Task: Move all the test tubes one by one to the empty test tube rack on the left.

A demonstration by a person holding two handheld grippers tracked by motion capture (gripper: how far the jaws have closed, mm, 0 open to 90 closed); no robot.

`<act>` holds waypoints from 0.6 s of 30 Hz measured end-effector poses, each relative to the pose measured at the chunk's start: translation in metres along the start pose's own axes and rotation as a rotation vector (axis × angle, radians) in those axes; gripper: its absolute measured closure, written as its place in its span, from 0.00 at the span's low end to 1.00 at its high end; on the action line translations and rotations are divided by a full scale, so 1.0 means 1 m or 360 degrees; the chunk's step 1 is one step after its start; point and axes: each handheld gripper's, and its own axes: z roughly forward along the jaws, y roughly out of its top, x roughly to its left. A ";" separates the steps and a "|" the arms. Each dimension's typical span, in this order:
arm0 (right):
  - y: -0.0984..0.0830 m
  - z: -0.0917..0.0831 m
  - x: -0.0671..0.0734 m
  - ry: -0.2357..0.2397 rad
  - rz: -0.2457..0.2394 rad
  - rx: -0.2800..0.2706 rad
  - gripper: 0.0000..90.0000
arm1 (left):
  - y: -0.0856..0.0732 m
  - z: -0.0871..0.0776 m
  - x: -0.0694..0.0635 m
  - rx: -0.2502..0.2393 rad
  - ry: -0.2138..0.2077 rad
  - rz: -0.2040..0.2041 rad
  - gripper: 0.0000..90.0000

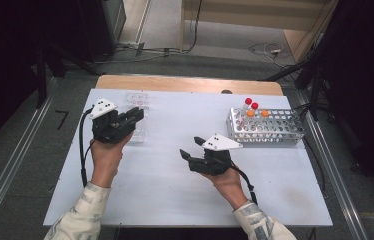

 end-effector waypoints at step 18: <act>-0.001 -0.003 -0.012 -0.0045 0.0090 0.0024 0.23 | 0.005 0.003 0.022 -0.0035 0.0209 0.0019 0.86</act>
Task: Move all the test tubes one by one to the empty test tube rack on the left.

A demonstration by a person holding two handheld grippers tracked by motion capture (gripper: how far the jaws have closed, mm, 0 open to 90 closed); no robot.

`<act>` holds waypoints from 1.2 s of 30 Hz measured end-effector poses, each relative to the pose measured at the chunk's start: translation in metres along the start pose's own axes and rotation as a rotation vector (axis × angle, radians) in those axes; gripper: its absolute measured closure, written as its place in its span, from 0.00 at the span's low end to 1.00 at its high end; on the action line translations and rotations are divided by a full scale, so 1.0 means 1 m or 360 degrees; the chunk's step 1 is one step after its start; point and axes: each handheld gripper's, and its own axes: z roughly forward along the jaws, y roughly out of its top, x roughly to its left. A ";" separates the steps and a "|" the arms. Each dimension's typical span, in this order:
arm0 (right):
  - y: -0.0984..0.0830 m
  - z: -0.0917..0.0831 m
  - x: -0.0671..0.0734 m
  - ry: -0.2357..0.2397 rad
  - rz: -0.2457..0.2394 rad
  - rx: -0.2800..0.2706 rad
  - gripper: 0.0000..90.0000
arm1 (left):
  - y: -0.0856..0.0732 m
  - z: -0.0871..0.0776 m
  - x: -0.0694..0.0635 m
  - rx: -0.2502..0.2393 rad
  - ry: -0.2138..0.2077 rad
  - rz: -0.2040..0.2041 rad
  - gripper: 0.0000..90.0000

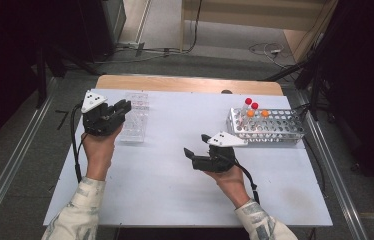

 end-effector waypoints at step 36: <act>-0.002 0.002 -0.003 -0.0014 0.0016 0.0032 0.22 | -0.037 0.037 -0.012 0.0255 0.0124 0.0193 0.85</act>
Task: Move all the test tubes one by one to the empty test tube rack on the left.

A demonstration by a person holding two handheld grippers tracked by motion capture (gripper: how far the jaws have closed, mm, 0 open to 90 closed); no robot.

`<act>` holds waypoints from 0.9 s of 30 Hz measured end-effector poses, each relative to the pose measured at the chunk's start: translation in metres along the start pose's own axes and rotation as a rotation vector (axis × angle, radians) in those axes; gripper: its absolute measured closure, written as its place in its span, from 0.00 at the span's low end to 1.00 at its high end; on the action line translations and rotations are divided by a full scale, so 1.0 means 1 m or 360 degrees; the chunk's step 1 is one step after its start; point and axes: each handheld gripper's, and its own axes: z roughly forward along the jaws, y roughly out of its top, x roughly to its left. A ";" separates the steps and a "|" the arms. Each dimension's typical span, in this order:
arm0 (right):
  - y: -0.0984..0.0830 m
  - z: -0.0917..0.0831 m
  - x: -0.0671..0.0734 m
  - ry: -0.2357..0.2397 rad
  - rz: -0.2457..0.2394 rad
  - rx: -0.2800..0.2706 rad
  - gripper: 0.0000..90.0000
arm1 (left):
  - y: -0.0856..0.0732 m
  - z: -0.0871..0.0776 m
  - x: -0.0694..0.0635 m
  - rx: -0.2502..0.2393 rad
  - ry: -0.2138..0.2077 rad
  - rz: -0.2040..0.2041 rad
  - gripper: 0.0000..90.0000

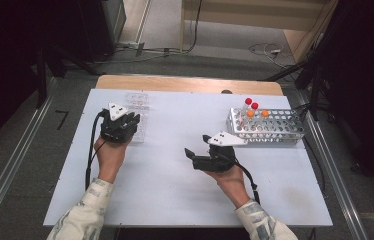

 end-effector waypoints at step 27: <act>0.007 -0.031 -0.052 -0.0363 0.0105 -0.0119 0.24 | 0.006 -0.029 -0.008 -0.0109 -0.0272 -0.0220 0.46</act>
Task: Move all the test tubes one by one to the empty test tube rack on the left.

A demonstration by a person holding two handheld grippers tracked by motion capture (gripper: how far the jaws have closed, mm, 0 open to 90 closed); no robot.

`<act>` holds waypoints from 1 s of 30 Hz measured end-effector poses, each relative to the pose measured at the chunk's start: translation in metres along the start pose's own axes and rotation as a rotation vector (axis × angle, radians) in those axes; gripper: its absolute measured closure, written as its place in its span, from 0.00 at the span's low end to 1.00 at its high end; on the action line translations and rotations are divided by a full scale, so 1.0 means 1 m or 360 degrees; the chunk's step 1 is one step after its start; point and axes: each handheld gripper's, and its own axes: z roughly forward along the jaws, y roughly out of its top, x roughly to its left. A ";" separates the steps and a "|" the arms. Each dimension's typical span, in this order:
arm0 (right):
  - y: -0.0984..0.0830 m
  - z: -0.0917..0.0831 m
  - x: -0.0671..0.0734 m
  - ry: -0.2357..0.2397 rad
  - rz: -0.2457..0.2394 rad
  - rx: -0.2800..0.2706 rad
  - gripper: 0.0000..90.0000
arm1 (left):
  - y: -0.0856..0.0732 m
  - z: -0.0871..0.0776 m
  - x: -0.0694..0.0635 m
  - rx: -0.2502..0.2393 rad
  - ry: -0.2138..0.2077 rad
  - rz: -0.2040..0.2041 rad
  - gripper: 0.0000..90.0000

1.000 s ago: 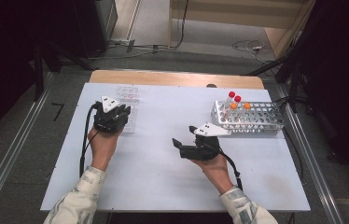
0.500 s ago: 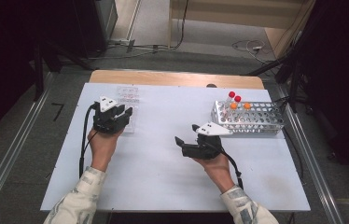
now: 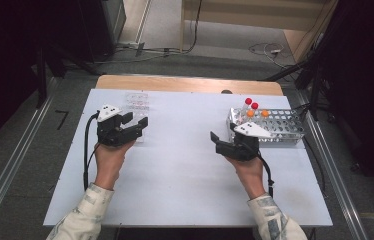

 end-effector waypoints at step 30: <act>-0.011 0.018 -0.081 -0.0318 0.0191 0.0003 0.44 | -0.002 -0.005 -0.018 -0.0014 -0.0084 0.0070 0.39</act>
